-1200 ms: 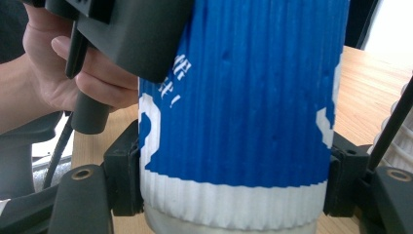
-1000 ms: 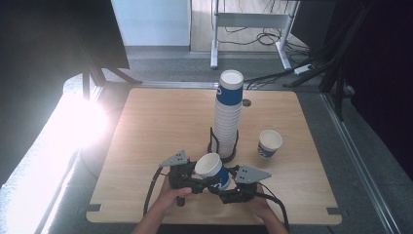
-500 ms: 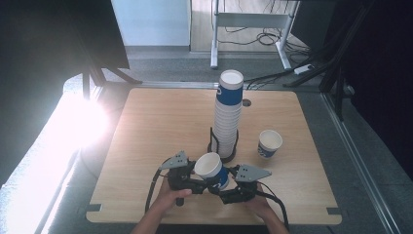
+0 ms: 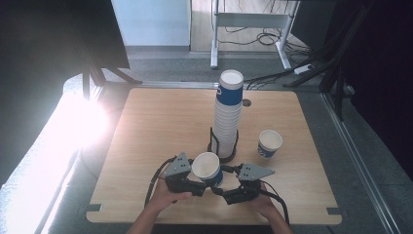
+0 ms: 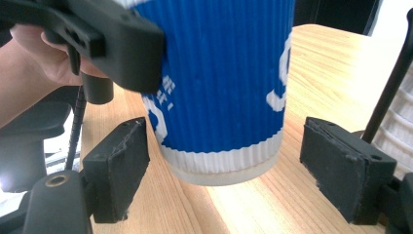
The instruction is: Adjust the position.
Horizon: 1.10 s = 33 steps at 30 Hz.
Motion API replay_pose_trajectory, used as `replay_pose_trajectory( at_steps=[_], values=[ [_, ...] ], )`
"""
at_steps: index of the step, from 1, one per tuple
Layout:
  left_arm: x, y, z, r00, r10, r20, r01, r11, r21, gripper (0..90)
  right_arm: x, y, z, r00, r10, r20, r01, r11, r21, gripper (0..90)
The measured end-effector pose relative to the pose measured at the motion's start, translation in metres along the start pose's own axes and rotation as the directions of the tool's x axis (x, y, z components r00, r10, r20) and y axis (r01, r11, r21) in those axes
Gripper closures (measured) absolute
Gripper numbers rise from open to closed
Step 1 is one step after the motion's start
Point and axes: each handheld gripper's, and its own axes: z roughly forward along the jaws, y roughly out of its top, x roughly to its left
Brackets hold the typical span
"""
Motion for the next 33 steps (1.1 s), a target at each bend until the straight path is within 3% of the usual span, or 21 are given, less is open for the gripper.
replay_pose_trajectory(
  at_steps=[5, 8, 12, 17, 27, 33],
  values=[
    [-0.003, 0.001, 0.0, 0.9985, 0.045, -0.032, -0.043, 0.9983, 0.039, 21.2, 0.0, 0.001, -0.004, 0.9998, -0.014, 0.011, 0.014, 0.9999, -0.002, 18.3],
    [-0.005, 0.002, 0.0, 0.9945, 0.085, -0.061, -0.08, 0.9938, 0.077, 21.1, 0.0, 0.001, -0.005, 0.9997, -0.022, 0.013, 0.022, 0.9998, 0.001, 18.2],
    [-0.01, 0.004, 0.001, 0.9878, 0.129, -0.087, -0.118, 0.9854, 0.122, 21.1, 0.002, 0.001, -0.003, 0.9994, -0.034, 0.009, 0.033, 0.9994, 0.01, 18.2],
    [-0.016, 0.005, 0.006, 0.9787, 0.183, -0.093, -0.164, 0.9692, 0.184, 21.0, 0.007, -0.001, 0.003, 0.9985, -0.054, 0.008, 0.054, 0.9981, 0.029, 18.0],
    [-0.022, 0.002, 0.014, 0.9776, 0.2, -0.065, -0.182, 0.9601, 0.212, 21.0, 0.011, -0.004, 0.011, 0.997, -0.077, 0.008, 0.077, 0.9954, 0.057, 17.2],
    [-0.024, 0.002, 0.015, 0.9759, 0.21, -0.058, -0.193, 0.9564, 0.219, 21.0, 0.014, -0.005, 0.014, 0.993, -0.117, 0.015, 0.116, 0.9908, 0.07, 21.4]
  ],
)
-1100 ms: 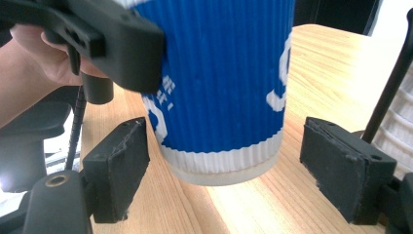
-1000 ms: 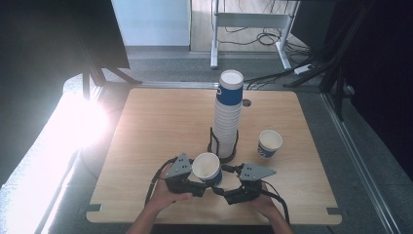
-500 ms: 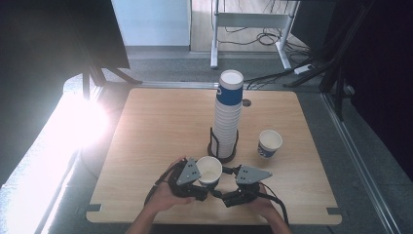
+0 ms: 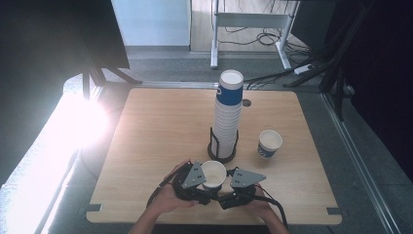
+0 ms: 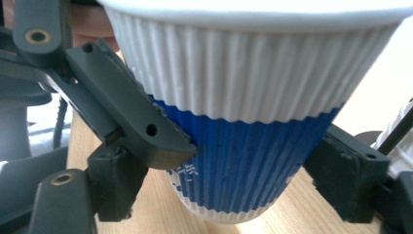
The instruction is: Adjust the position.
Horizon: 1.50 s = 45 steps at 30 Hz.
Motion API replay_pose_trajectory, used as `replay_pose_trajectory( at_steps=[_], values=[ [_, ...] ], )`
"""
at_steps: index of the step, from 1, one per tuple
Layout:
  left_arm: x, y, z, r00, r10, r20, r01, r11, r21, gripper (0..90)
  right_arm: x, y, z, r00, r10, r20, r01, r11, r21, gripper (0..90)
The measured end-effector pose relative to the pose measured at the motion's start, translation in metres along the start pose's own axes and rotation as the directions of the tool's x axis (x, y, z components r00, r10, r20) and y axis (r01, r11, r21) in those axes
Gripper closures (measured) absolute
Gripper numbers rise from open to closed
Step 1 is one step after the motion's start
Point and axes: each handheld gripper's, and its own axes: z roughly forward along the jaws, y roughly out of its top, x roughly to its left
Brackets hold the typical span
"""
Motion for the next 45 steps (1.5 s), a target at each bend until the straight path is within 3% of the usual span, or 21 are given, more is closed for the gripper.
replay_pose_trajectory(
  at_steps=[9, 21, 26, 29, 32, 35, 37, 42, 45],
  values=[
    [0.002, -0.001, 0.0, 0.9999, -0.013, 0.006, 0.013, 0.9999, -0.008, 20.7, 0.002, -0.001, 0.0, 0.9983, -0.045, 0.036, 0.045, 0.999, 0.006, 26.2],
    [0.003, -0.002, 0.002, 0.9992, -0.04, 0.001, 0.04, 0.9991, -0.016, 19.2, 0.002, -0.002, 0.0, 0.9973, -0.055, 0.048, 0.054, 0.9985, 0.01, 26.9],
    [0.006, 0.001, -0.004, 0.9948, -0.102, -0.006, 0.101, 0.9926, -0.068, 14.7, -0.003, -0.002, -0.002, 0.9964, -0.038, 0.076, 0.037, 0.9993, 0.008, 27.1],
    [0.009, 0.002, -0.011, 0.9916, -0.129, 0.006, 0.129, 0.9844, -0.12, 13.8, -0.007, -0.004, -0.006, 0.9956, -0.013, 0.093, 0.013, 0.9999, 0.001, 27.1],
    [0.013, 0.002, -0.018, 0.9874, -0.157, 0.021, 0.158, 0.9728, -0.169, 13.6, -0.01, -0.004, -0.009, 0.9944, 0.001, 0.106, 0.0, 1.0, -0.009, 27.1],
    [0.017, 0.001, -0.023, 0.9793, -0.201, 0.021, 0.201, 0.9564, -0.212, 14.2, -0.012, -0.004, -0.012, 0.9925, 0.016, 0.121, -0.013, 0.9997, -0.02, 27.1],
    [0.02, 0.0, -0.026, 0.9759, -0.217, 0.02, 0.216, 0.9503, -0.224, 14.3, -0.014, -0.004, -0.014, 0.9909, 0.029, 0.131, -0.025, 0.9992, -0.03, 27.1],
    [0.026, -0.004, -0.027, 0.9725, -0.232, -0.021, 0.222, 0.9514, -0.213, 14.6, -0.016, -0.004, -0.018, 0.9879, 0.036, 0.151, -0.031, 0.9989, -0.035, 27.1],
    [0.028, -0.007, -0.025, 0.9716, -0.23, -0.055, 0.216, 0.9582, -0.187, 14.7, -0.018, -0.004, -0.02, 0.9854, 0.04, 0.166, -0.033, 0.9985, -0.042, 27.1]
  ],
)
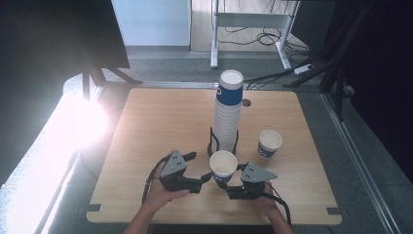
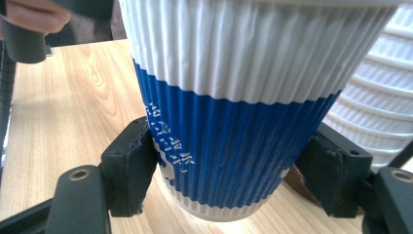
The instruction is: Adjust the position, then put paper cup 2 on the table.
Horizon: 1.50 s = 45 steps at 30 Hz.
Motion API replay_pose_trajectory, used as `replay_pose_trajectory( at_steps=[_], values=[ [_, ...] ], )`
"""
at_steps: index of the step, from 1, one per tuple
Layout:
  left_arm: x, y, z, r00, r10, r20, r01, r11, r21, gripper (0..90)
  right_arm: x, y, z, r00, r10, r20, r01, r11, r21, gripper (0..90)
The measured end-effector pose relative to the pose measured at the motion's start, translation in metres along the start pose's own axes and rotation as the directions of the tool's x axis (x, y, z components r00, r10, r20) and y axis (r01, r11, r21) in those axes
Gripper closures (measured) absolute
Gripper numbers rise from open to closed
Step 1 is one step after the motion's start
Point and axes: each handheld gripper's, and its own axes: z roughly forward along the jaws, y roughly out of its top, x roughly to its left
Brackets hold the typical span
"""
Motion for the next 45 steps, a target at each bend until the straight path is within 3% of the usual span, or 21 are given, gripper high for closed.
replay_pose_trajectory(
  at_steps=[6, 16, 25, 33, 36, 38, 41, 43, 45],
  values=[
    [0.004, -0.004, 0.001, 0.9988, -0.015, -0.047, 0.016, 0.9996, 0.024, 14.7, -0.006, 0.002, -0.01, 0.9994, 0.018, 0.03, -0.018, 0.9995, -0.026, 27.1],
    [0.008, -0.007, 0.005, 0.9986, -0.012, -0.051, 0.015, 0.9985, 0.053, 14.7, -0.015, 0.001, -0.039, 0.993, 0.051, 0.107, -0.044, 0.9969, -0.066, 27.2],
    [0.013, -0.012, 0.005, 0.9973, -0.039, -0.063, 0.043, 0.9967, 0.069, 14.8, -0.025, -0.002, -0.076, 0.9778, 0.089, 0.19, -0.067, 0.9908, -0.117, 27.1],
    [0.012, -0.012, 0.006, 0.9974, -0.027, -0.067, 0.032, 0.9966, 0.076, 14.8, -0.038, -0.016, -0.103, 0.9552, 0.127, 0.267, -0.097, 0.9874, -0.126, 27.2],
    [0.01, -0.011, 0.004, 0.9972, -0.012, -0.074, 0.018, 0.9969, 0.077, 14.8, -0.043, -0.021, -0.115, 0.9412, 0.145, 0.305, -0.109, 0.9855, -0.13, 27.1],
    [0.01, -0.012, 0.002, 0.997, -0.003, -0.077, 0.009, 0.9968, 0.079, 14.8, -0.05, -0.027, -0.123, 0.9246, 0.164, 0.344, -0.128, 0.9837, -0.126, 27.2],
    [0.012, -0.012, 0.0, 0.9962, 0.006, -0.087, 0.002, 0.9965, 0.083, 14.8, -0.064, -0.039, -0.133, 0.8902, 0.196, 0.411, -0.165, 0.98, -0.111, 27.2],
    [0.013, -0.013, 0.0, 0.9959, 0.0, -0.09, 0.007, 0.9966, 0.082, 14.8, -0.075, -0.049, -0.137, 0.8621, 0.232, 0.45, -0.209, 0.9727, -0.102, 27.1],
    [0.015, -0.013, 0.0, 0.9958, -0.007, -0.092, 0.015, 0.9962, 0.086, 14.8, -0.082, -0.056, -0.138, 0.8411, 0.254, 0.478, -0.237, 0.9668, -0.095, 27.1]
  ],
)
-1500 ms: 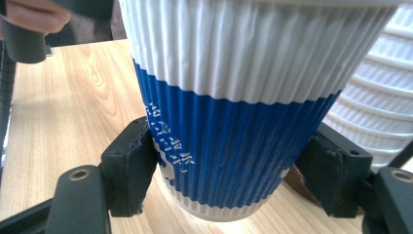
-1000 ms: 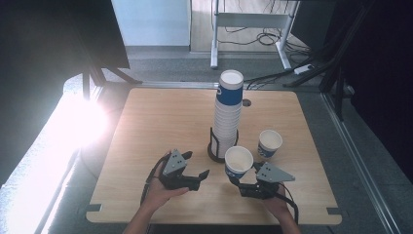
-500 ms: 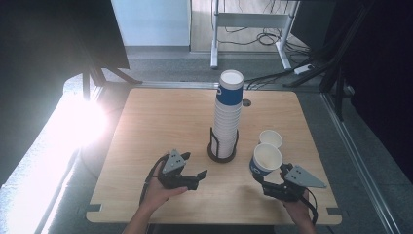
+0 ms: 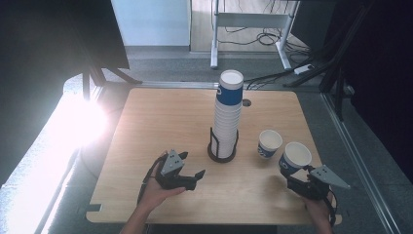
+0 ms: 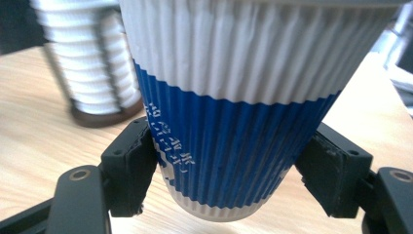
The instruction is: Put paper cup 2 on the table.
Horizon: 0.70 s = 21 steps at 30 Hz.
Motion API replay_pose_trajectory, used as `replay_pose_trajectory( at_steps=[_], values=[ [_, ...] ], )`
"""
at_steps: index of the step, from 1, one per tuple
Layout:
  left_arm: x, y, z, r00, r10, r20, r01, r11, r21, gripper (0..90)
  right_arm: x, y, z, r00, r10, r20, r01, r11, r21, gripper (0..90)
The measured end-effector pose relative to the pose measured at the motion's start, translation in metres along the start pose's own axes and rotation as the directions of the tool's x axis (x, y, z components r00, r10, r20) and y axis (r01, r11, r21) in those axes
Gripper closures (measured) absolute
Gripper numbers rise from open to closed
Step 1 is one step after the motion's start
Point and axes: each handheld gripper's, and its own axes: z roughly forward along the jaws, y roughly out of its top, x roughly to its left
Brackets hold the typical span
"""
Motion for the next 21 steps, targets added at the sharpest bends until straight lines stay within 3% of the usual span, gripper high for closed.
replay_pose_trajectory(
  at_steps=[8, 21],
  values=[
    [-0.001, -0.001, 0.0, 1.0, -0.003, -0.005, 0.003, 1.0, 0.008, 14.9, -0.025, -0.009, 0.02, 0.9927, 0.039, 0.114, -0.051, 0.9929, 0.108, 27.1],
    [0.0, -0.005, -0.005, 0.9998, -0.02, -0.001, 0.02, 0.9997, 0.011, 14.9, -0.032, -0.015, 0.036, 0.9858, 0.001, 0.168, -0.04, 0.9728, 0.228, 27.0]
  ],
)
